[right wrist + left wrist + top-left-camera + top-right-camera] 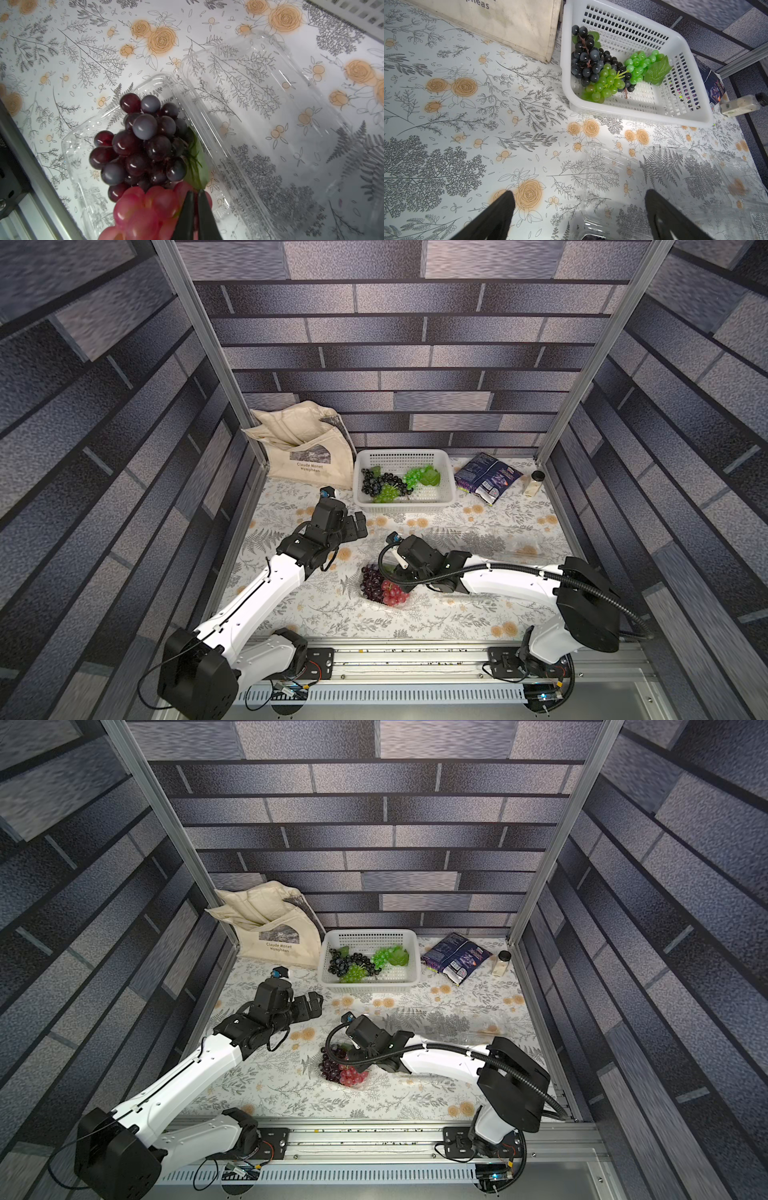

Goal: Pack grapes into containers
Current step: Place the grape into the packing box.

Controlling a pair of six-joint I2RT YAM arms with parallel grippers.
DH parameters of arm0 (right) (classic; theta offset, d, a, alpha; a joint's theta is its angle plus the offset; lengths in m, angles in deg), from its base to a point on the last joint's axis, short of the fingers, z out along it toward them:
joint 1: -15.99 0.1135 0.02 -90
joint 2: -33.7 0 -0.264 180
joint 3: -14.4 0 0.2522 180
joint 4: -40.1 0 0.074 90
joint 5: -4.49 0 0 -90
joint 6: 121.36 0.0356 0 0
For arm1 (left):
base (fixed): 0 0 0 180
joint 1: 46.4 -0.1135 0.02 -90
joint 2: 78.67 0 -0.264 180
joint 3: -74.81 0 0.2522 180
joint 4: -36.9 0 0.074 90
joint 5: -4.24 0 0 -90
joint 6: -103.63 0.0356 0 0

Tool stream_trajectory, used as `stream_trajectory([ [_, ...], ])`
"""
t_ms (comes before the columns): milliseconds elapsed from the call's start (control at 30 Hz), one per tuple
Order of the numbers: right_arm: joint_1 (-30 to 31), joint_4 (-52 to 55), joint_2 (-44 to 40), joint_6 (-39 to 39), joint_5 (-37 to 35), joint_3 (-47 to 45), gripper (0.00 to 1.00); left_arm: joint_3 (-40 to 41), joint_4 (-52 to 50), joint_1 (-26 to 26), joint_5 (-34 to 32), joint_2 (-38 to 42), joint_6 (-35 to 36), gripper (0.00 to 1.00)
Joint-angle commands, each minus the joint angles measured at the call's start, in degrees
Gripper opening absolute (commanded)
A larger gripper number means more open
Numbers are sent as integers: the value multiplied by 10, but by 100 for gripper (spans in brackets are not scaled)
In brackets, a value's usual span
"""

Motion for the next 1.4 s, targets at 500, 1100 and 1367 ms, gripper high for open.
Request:
stream_trajectory([
  [500, 5, 87, -126, 52, -11, -1, 40, 30, -89, 17, 39, -10, -2, 97],
  [1100, -86, 24, -95, 170, 112, -52, 70, 109, -42, 42, 103, -29, -71, 98],
  [1367, -119, -38, -65, 202, 157, -68, 69, 133, -7, 42, 116, -21, -103, 98],
])
